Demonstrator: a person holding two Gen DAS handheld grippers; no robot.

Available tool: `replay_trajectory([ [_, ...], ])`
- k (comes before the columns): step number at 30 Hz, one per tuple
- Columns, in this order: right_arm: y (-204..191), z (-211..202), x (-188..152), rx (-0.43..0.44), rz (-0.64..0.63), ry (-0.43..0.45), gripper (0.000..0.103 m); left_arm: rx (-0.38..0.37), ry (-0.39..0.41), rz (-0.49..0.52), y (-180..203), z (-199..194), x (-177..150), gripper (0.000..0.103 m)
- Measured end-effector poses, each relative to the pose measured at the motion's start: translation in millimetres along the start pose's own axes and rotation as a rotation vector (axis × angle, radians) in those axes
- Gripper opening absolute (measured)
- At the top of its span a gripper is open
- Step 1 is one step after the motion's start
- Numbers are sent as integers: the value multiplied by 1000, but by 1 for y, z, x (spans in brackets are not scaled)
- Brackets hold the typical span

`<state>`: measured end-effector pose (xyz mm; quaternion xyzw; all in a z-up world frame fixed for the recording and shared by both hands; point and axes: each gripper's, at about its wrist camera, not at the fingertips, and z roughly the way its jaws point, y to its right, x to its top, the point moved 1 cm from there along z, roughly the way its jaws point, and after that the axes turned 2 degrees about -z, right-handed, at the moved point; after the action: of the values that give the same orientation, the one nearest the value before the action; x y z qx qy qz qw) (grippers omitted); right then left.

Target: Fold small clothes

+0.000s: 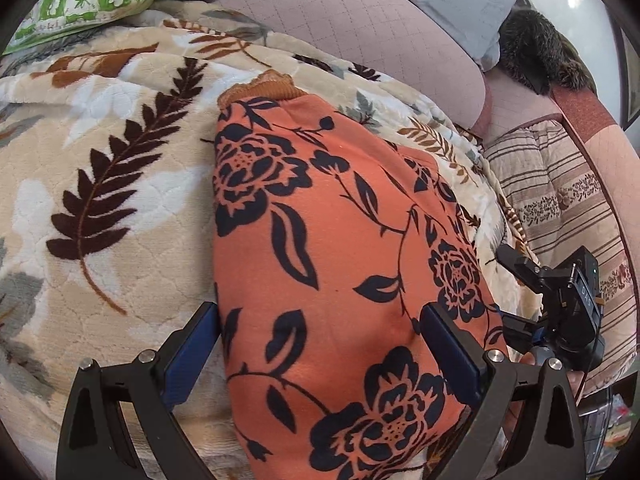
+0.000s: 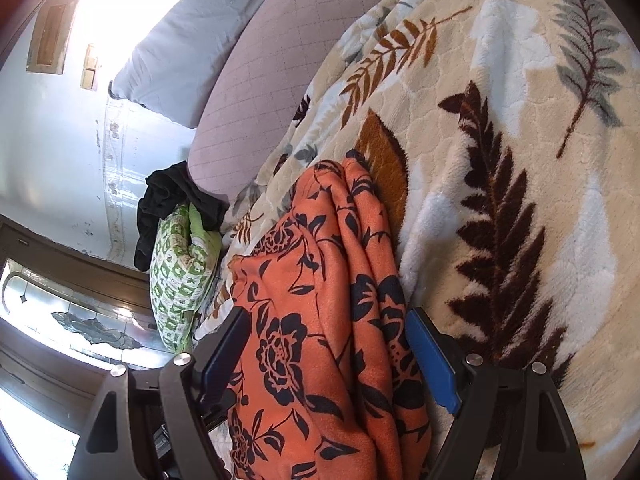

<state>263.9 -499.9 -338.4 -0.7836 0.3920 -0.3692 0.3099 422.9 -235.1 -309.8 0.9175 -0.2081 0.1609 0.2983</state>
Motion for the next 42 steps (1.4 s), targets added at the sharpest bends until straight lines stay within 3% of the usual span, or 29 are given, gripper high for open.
replay_trajectory([
  [3, 2, 9, -3, -1, 17, -39, 82, 34, 3, 50, 7, 3, -4, 99],
  [11, -6, 24, -14, 8, 15, -85, 82, -12, 23, 17, 0, -3, -3, 93],
  [17, -15, 33, -22, -45, -56, -108, 82, -6, -12, 18, -7, 10, -5, 90],
  [23, -18, 38, -24, -78, -86, -107, 82, -9, 4, 16, -5, 11, -6, 88],
  [25, -19, 38, -26, -99, -99, -99, 80, 1, 8, 20, -2, 9, -6, 84],
  [29, -23, 39, -29, -136, -130, -86, 61, 22, 13, 43, 5, 5, -6, 72],
  [33, -30, 34, -32, -161, -171, -53, 51, 29, 23, 50, 6, 1, -5, 63],
  [37, -43, 29, -35, -192, -227, -15, 46, 20, 38, 40, 5, -3, -2, 54],
  [42, -59, 22, -42, -231, -297, 25, 44, 35, 52, 58, 9, -10, -3, 51],
])
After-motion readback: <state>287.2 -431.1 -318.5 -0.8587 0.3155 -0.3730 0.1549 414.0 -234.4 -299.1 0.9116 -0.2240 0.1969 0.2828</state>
